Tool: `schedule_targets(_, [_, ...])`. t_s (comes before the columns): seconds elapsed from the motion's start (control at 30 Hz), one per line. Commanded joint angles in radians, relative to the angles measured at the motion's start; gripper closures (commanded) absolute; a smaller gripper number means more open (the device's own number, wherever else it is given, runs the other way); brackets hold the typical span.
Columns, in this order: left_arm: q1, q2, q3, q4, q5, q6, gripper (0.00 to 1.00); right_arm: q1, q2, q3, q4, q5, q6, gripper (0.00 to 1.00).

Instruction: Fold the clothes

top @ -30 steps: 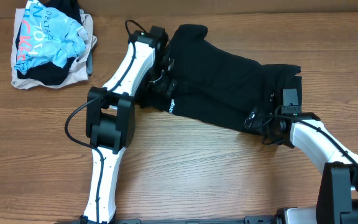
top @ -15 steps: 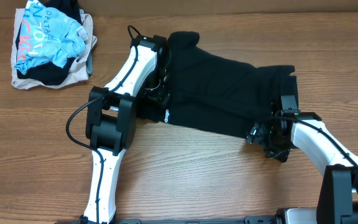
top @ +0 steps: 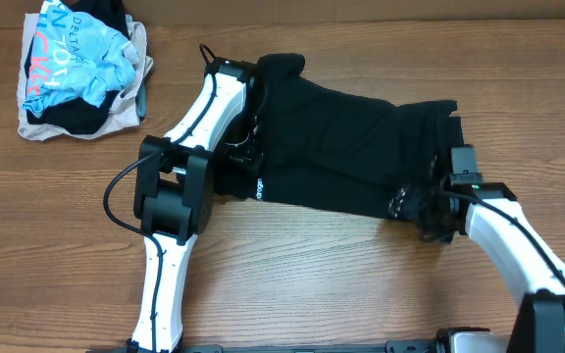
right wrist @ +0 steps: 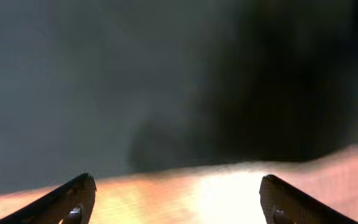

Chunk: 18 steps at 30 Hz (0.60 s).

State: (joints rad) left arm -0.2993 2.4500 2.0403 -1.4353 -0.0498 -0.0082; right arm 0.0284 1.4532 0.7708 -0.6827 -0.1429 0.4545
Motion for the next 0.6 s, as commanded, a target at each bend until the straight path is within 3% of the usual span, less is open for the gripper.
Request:
schedule_targets(0.0, [0.015, -0.023, -0.012, 0.035, -0.043, -0.026, 0.10, 0.005, -0.018, 0.016, 0.097, 0.063, -0.091, 0.12])
schedule_targets(0.3, [0.016, -0.023, -0.012, 0.079, -0.035, -0.026, 0.08, 0.005, 0.124, 0.016, 0.256, 0.226, -0.224, 0.13])
schedule_targets(0.57, [0.016, -0.023, -0.012, 0.058, -0.027, -0.026, 0.09, 0.005, 0.209, 0.016, 0.204, 0.248, -0.138, 0.13])
